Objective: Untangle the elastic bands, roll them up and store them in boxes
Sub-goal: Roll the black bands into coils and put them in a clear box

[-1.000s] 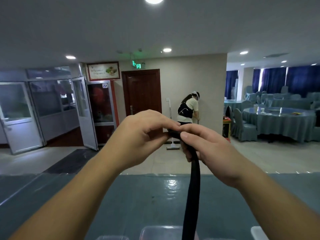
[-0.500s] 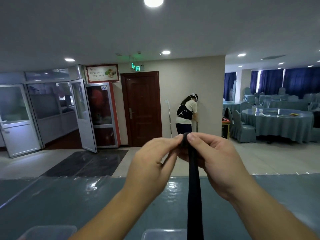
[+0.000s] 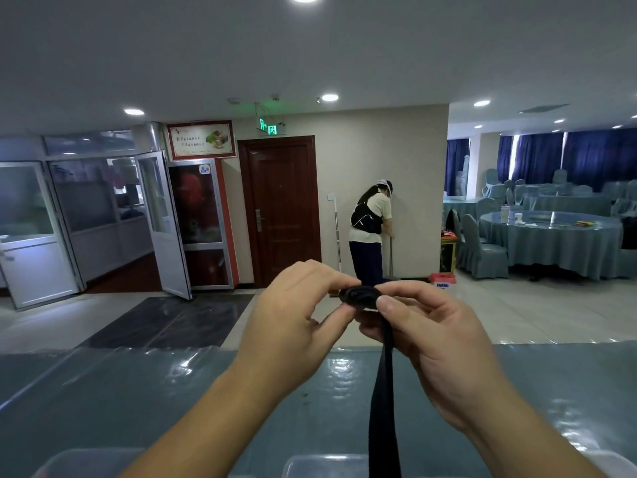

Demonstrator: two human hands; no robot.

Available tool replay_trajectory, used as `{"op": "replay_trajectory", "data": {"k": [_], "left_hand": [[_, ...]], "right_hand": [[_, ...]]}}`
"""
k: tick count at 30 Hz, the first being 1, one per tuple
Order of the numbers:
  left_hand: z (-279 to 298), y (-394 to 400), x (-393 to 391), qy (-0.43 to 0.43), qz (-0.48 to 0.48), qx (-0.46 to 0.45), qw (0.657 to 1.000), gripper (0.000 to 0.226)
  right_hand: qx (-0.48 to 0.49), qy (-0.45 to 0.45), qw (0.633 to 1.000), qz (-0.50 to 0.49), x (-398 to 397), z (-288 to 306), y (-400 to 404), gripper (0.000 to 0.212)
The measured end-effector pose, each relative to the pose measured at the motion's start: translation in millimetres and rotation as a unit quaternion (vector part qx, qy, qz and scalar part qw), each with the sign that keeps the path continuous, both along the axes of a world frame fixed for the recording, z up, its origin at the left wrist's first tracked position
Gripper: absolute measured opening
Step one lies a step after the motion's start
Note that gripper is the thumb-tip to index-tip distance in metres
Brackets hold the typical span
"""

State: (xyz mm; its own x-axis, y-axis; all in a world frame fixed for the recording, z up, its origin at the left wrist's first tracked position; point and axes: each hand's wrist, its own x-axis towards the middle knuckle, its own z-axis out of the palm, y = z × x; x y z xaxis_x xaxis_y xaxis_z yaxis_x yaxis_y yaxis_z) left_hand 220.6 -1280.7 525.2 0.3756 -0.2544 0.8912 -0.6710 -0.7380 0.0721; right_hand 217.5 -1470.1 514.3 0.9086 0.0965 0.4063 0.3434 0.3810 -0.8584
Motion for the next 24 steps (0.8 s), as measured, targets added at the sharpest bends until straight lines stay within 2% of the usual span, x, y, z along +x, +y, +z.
{"op": "replay_trajectory", "data": {"k": [5, 8, 11, 14, 17, 22, 24], "left_hand": [[-22, -20, 0, -0.037, 0.018, -0.092, 0.995, 0.011], [-27, -26, -2, -0.004, 0.002, -0.117, 0.993, 0.018], [-23, -16, -3, 0.051, -0.017, -0.061, 0.997, 0.043], [-19, -6, -2, 0.092, -0.036, 0.008, 0.995, 0.052], [-13, 0, 0, 0.099, -0.037, 0.029, 0.994, 0.047], [-7, -2, -6, 0.048, -0.034, -0.013, 0.998, 0.034], [-8, -6, -9, 0.024, -0.020, -0.044, 0.999, 0.026]], "right_hand": [[0.026, 0.021, 0.999, -0.022, -4, -1, 10, 0.035], [0.036, 0.029, 0.999, -0.021, -3, -1, 9, 0.030], [0.031, 0.029, 0.999, -0.017, -1, -1, 6, 0.022], [0.002, 0.019, 1.000, -0.021, 0, 3, 1, 0.023], [-0.013, 0.027, 0.999, -0.018, -1, 6, 0, 0.027], [0.011, 0.016, 0.999, -0.030, -6, 3, 6, 0.024], [0.022, 0.018, 1.000, -0.006, -11, 2, 8, 0.030]]}}
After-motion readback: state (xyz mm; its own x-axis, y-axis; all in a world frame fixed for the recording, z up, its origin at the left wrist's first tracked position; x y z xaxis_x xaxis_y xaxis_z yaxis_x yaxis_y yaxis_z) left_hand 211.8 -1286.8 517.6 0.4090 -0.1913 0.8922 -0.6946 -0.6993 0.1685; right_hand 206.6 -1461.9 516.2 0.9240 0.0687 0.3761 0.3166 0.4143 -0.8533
